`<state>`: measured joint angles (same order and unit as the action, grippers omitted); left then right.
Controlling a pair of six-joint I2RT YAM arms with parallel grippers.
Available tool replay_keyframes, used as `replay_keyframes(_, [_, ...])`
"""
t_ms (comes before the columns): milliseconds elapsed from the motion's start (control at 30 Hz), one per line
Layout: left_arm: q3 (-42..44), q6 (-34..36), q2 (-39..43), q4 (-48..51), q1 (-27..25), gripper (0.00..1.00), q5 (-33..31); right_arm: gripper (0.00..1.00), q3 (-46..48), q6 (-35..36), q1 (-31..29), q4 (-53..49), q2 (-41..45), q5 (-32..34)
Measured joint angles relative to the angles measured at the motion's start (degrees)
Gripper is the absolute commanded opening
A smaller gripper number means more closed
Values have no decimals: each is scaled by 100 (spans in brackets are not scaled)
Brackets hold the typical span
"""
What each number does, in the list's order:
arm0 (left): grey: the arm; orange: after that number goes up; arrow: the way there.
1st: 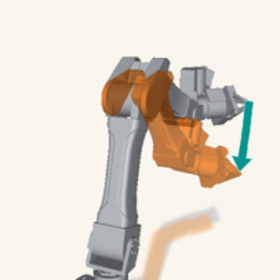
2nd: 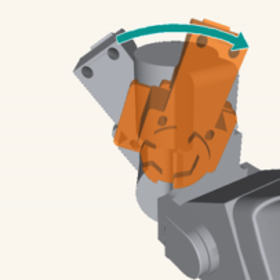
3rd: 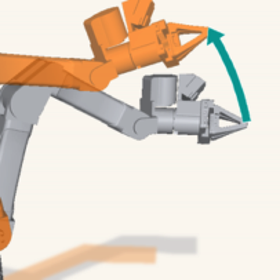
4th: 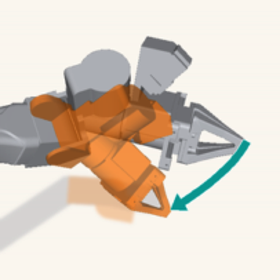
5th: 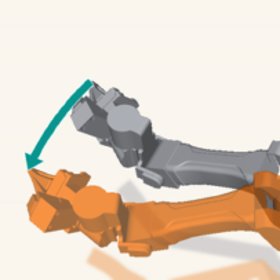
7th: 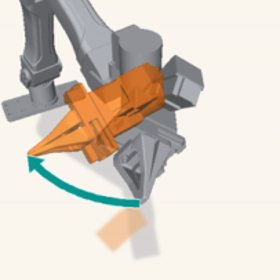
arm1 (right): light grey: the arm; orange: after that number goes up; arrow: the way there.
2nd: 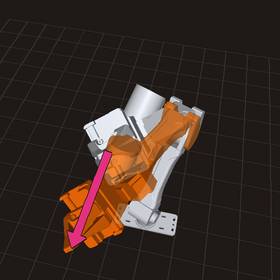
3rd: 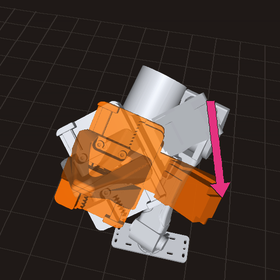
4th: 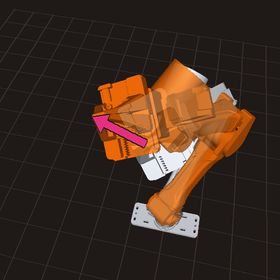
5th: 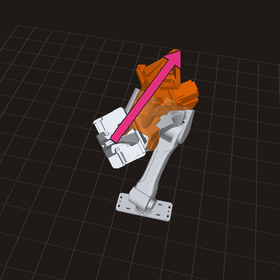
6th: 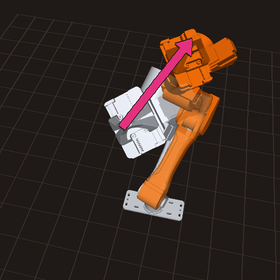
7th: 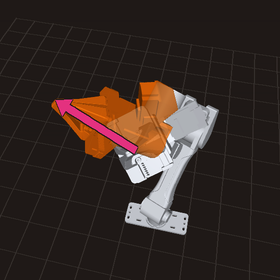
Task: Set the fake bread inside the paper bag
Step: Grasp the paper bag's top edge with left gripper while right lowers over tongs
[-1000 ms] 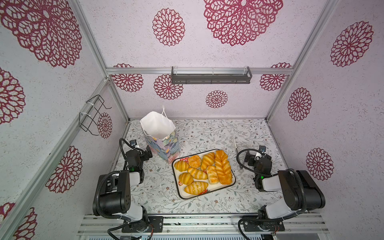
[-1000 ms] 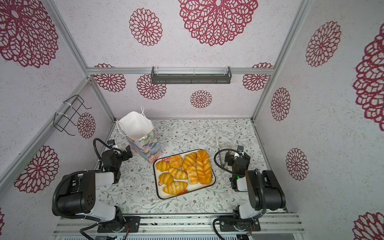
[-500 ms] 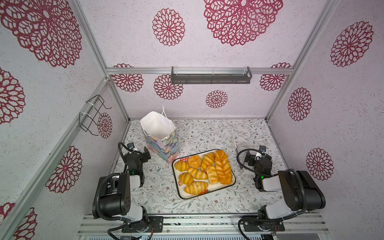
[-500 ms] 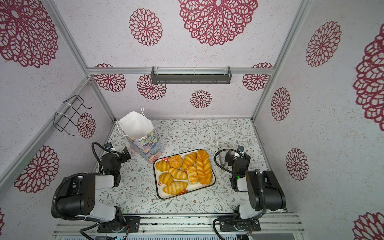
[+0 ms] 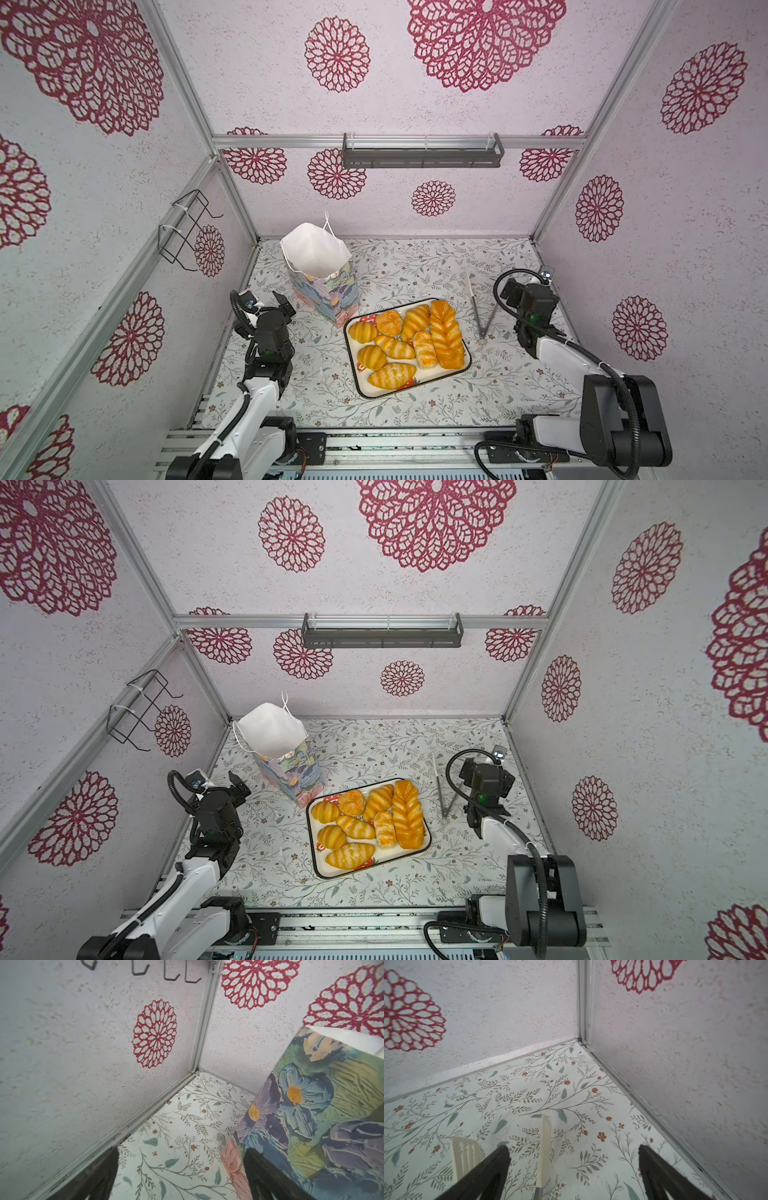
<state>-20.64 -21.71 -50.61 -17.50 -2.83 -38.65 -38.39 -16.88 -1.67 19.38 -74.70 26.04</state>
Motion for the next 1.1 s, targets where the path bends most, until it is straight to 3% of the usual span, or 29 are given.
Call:
replay_keyframes(167, [-337, -708, 879, 1419, -81, 97, -149, 99, -1410, -942, 17, -1880, -376, 376])
replay_keyframes(400, [-1314, -1412, 1272, 3206, -105, 97, 240, 99, -1462, -1174, 13, -3156, -243, -85])
replay_keyframes(567, [-2031, -1502, 1272, 4083, -105, 97, 789, 99, -1464, -1163, -4, -3617, -136, -581])
replay_keyframes(833, [-3499, -1113, 533, 4675, -105, 97, 1971, 99, -1263, -1115, -208, -3860, 140, -1108])
replay_keyframes(1100, [-4682, -584, -800, 4905, 179, 100, 3115, 99, -1154, -1043, -424, -4015, 190, -1263])
